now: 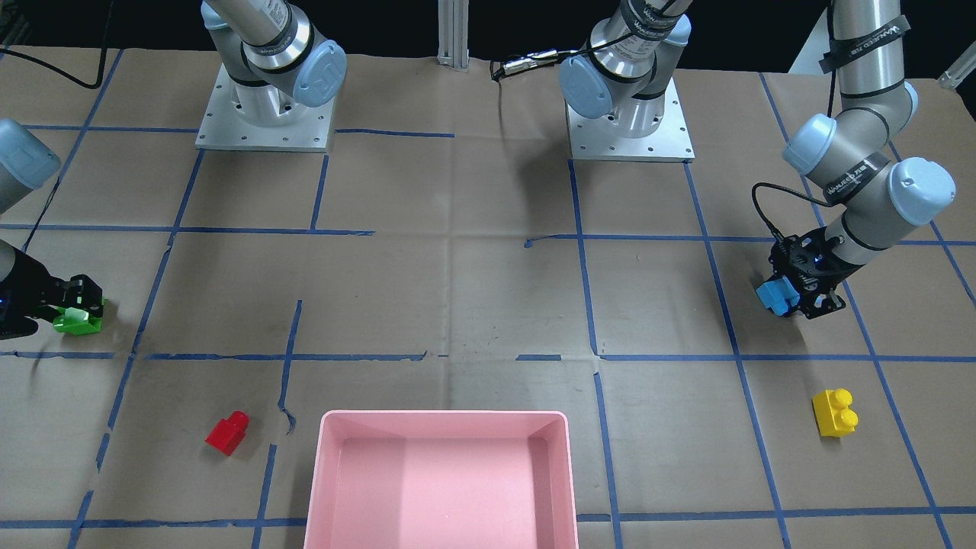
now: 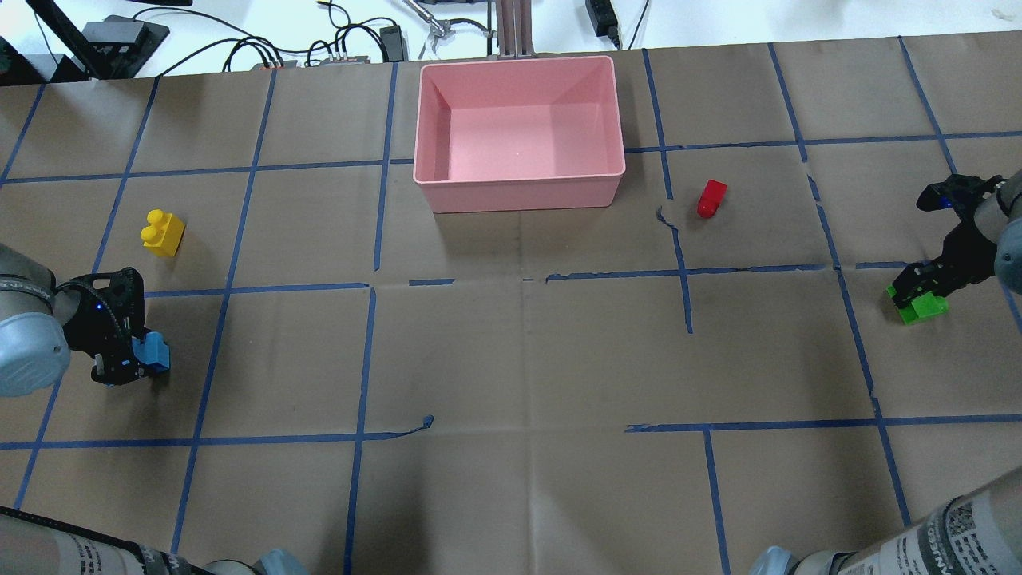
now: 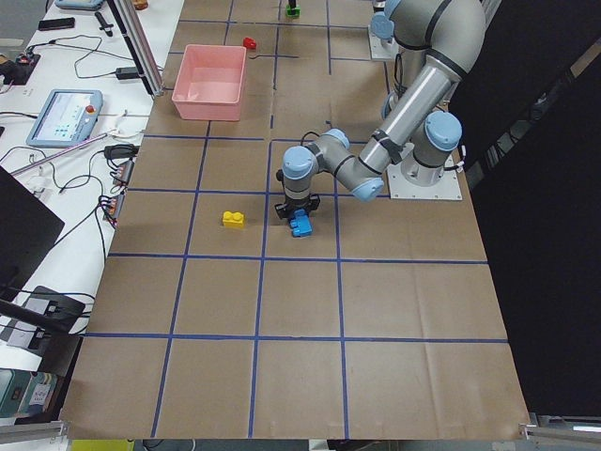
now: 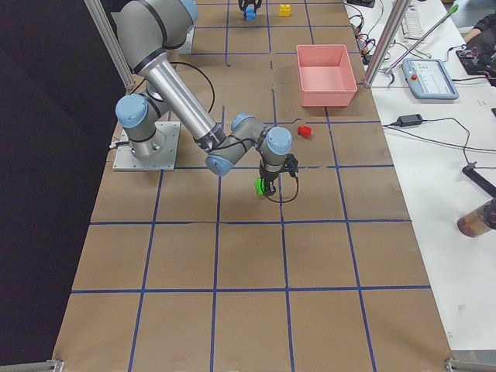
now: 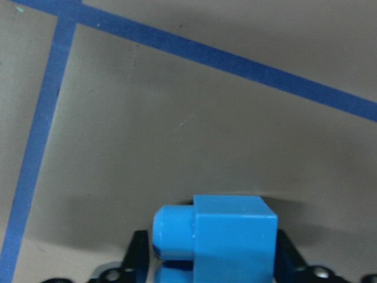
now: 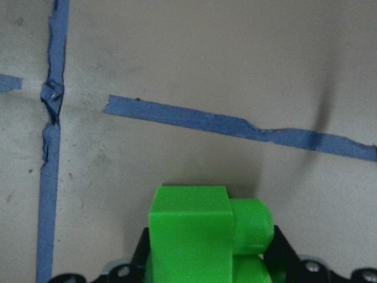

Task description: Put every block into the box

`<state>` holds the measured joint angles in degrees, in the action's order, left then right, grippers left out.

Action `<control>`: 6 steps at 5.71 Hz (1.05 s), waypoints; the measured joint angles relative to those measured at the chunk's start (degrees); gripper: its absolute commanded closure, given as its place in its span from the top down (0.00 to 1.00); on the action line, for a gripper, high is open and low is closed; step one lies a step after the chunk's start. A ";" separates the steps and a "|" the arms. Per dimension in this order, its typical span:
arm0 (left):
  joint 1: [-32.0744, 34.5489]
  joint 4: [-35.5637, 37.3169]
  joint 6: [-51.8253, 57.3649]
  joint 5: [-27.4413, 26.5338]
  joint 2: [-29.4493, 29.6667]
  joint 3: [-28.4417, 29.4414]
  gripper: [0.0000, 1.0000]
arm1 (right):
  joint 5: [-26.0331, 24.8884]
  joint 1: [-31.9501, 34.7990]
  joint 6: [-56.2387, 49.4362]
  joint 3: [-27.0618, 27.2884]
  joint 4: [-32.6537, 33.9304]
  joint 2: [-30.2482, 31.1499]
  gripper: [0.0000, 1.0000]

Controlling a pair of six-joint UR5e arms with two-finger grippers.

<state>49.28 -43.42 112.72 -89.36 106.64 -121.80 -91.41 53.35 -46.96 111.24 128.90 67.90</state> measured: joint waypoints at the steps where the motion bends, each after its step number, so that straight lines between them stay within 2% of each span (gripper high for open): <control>1: -0.01 0.06 -0.08 -0.07 -0.43 0.21 0.03 | 0.03 0.09 -0.07 -0.25 0.05 0.13 0.28; 3: 1.85 -0.51 -5.39 3.14 -3.68 0.52 0.00 | 0.01 1.51 -0.12 -3.99 -0.61 0.83 0.27; 4: 5.77 -0.79 -12.91 5.60 -6.33 0.79 0.00 | -0.11 2.76 -0.03 -8.17 -3.63 1.54 0.27; 6: 18.47 -3.20 -33.24 6.61 -8.47 5.90 0.00 | -0.31 5.79 3.06 -21.64 -20.03 2.22 0.27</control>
<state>67.75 -46.62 79.48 -82.75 98.17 -115.90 -91.72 59.14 -43.89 89.59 108.87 70.11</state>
